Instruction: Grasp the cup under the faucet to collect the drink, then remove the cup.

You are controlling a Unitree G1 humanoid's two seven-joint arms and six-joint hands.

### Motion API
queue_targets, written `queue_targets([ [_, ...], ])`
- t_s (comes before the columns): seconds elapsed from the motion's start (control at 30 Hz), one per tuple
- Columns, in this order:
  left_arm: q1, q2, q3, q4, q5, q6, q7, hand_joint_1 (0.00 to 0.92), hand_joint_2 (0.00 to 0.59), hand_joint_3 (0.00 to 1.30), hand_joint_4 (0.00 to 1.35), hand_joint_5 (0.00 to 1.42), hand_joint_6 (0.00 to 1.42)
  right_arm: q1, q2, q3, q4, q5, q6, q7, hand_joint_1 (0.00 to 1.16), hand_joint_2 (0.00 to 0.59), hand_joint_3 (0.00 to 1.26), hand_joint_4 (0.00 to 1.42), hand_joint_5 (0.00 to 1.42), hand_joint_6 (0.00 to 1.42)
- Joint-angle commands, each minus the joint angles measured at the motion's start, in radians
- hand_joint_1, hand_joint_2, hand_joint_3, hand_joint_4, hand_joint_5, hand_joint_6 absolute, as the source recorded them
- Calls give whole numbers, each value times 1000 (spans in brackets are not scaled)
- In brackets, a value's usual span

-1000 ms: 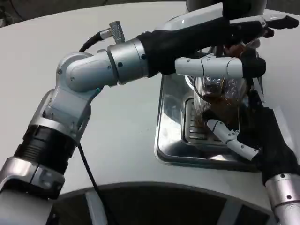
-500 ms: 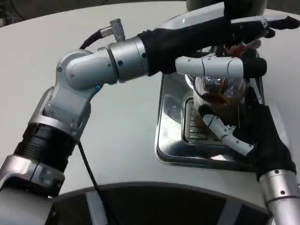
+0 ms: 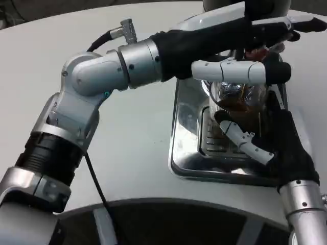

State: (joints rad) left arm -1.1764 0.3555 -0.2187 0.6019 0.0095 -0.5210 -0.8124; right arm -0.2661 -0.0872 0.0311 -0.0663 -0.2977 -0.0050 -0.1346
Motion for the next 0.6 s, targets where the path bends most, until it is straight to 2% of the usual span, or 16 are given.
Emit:
queue_targets([
  [0.03,0,-4,-22,14,31,-13,-28,0,87,89,0,72,141,-3,11,6,20,4,-14,-14,627,243,0,0,4,0],
  [0.6,4,13,-20,9,35,-13,-31,0,87,98,0,75,141,-40,35,21,81,-7,-45,-74,653,240,11,75,114,0],
])
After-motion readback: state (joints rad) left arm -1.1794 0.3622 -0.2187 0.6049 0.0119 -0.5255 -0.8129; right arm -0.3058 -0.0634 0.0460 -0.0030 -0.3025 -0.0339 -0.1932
